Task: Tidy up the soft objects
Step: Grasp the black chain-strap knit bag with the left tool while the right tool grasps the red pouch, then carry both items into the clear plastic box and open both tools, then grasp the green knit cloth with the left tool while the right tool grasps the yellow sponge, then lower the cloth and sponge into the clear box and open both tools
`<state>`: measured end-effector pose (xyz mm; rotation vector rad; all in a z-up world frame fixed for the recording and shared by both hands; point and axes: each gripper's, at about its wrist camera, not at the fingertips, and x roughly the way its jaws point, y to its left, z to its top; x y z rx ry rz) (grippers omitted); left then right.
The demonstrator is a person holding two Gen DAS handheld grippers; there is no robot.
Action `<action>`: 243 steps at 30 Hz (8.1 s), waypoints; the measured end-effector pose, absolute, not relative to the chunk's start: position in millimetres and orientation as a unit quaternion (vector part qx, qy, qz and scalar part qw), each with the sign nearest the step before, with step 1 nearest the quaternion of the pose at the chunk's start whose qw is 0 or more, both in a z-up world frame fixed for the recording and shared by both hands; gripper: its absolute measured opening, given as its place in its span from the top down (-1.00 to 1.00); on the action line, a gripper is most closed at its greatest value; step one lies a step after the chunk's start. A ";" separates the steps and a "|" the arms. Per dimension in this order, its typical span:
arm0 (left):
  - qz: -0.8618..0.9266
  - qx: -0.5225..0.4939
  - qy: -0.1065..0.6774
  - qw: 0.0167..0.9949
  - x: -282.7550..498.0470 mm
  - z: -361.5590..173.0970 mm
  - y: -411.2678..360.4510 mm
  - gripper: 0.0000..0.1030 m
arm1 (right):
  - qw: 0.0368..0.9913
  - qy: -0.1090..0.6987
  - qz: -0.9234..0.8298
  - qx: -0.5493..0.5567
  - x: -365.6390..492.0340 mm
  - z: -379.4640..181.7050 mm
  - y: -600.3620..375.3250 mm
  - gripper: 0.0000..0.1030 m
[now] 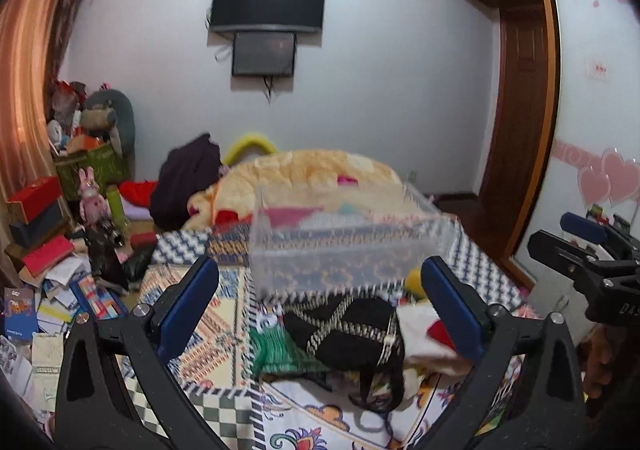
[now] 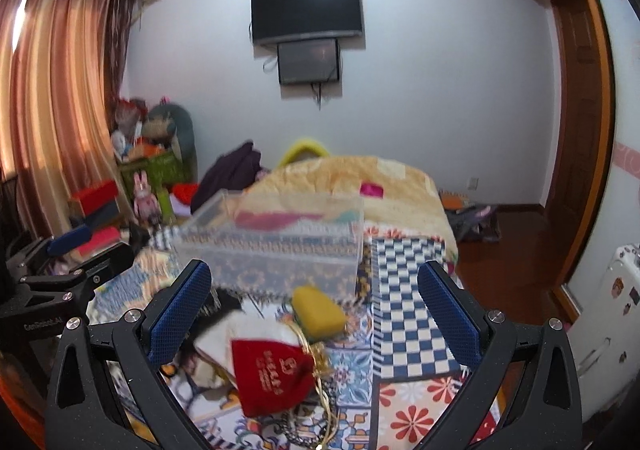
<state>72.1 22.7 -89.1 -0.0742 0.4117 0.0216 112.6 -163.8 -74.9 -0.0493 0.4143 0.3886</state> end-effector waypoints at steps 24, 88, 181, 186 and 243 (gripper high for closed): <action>-0.082 -0.123 0.306 0.941 102.5 -158.6 37.4 -0.18 | 0.903 0.354 0.242 -0.005 129.2 -146.7 -156.1 -0.04; -0.036 -0.079 0.170 0.982 142.2 -55.8 68.8 0.48 | 0.951 0.217 0.219 -0.022 174.2 -58.8 -137.3 0.79; -0.053 -0.032 0.352 0.934 121.6 -175.7 67.0 0.49 | 0.914 0.331 0.230 -0.047 185.5 -132.0 -156.0 0.33; -0.057 -0.032 0.321 0.945 119.4 -147.8 65.9 0.49 | 0.922 0.305 0.234 -0.044 178.6 -112.3 -156.3 0.33; -0.041 -0.025 0.299 0.953 212.6 -98.7 52.0 -0.38 | 0.930 0.267 0.227 -0.112 224.9 -84.8 -112.5 -0.32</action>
